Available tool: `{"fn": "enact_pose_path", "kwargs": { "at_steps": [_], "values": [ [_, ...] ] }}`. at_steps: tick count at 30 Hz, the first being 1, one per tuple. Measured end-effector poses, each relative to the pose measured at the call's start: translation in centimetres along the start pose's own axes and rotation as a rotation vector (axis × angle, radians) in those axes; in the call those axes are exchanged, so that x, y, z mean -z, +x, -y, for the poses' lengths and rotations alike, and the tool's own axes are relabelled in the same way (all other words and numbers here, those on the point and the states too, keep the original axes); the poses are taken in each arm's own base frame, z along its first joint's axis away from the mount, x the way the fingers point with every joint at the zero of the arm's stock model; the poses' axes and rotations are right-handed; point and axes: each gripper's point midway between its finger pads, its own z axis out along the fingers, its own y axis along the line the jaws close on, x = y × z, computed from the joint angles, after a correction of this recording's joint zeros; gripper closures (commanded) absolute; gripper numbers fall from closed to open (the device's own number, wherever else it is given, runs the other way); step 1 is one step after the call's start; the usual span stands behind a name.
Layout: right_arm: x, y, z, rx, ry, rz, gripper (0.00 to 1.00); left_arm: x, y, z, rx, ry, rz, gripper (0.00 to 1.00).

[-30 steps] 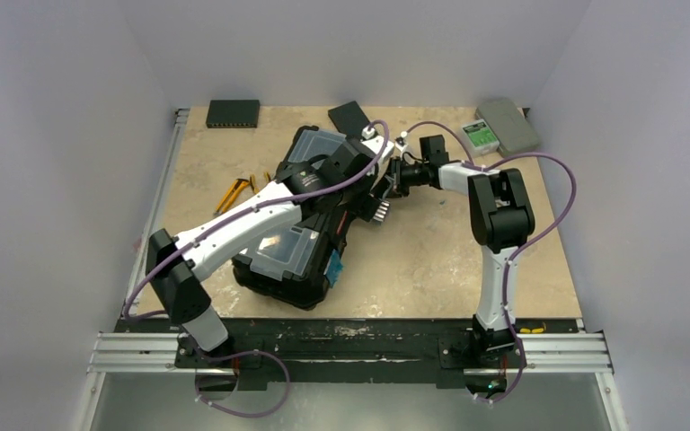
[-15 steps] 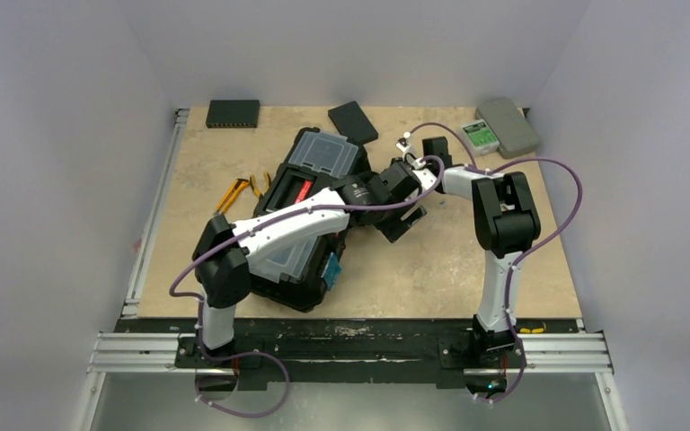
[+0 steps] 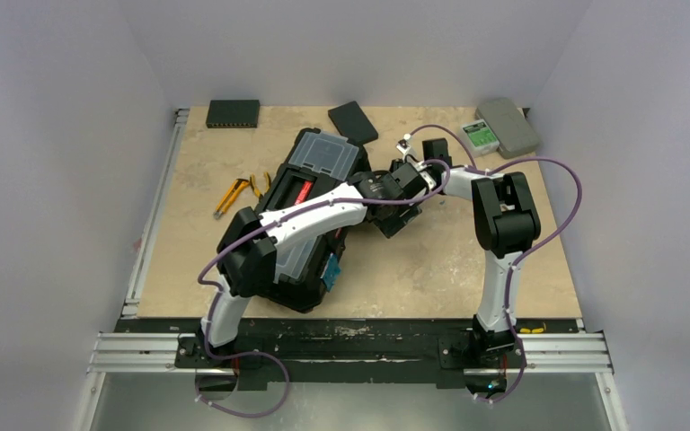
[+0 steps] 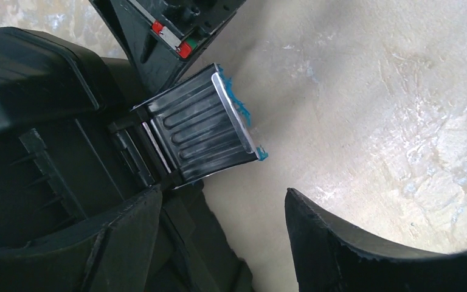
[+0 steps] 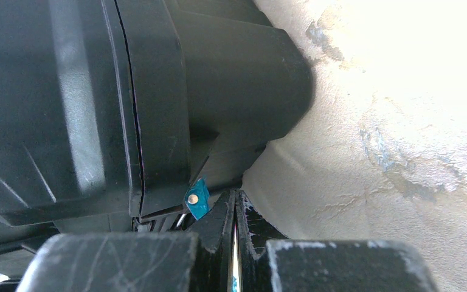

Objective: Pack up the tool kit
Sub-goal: Close the toolbox at the center of the board.

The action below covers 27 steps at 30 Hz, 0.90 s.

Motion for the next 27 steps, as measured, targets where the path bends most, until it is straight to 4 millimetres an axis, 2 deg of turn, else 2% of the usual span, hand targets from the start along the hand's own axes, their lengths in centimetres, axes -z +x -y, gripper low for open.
{"fn": "enact_pose_path", "kwargs": {
  "at_steps": [5,10,13,17,20,22,25,27],
  "values": [
    [0.0,0.0,0.0,-0.001,0.000,0.000,1.00,-0.3,0.1,-0.3,-0.020,-0.022,-0.006,0.22],
    [0.0,0.0,0.0,-0.003,0.000,0.000,1.00,-0.7,0.3,-0.4,-0.027,-0.027,0.004,0.23],
    [0.0,0.0,-0.2,-0.020,-0.006,0.000,1.00,-1.1,1.0,-0.1,-0.039,-0.026,0.055,0.21],
    [0.0,0.1,-0.5,-0.035,-0.023,-0.003,1.00,0.3,1.8,0.1,-0.057,-0.022,0.121,0.20],
    [0.0,0.1,-0.5,-0.041,-0.023,-0.003,1.00,1.4,0.9,-1.0,-0.053,-0.052,0.175,0.21],
    [0.1,0.1,-0.6,-0.041,-0.023,-0.002,1.00,1.6,0.1,-1.7,-0.050,-0.074,0.206,0.25],
    [0.4,0.0,-1.3,-0.034,-0.029,0.000,1.00,1.5,-0.2,-2.3,-0.057,-0.097,0.213,0.36],
    [0.6,0.4,-1.9,-0.036,-0.040,-0.013,1.00,1.1,-0.3,-2.5,-0.071,-0.113,0.203,0.37]
  ]
}}
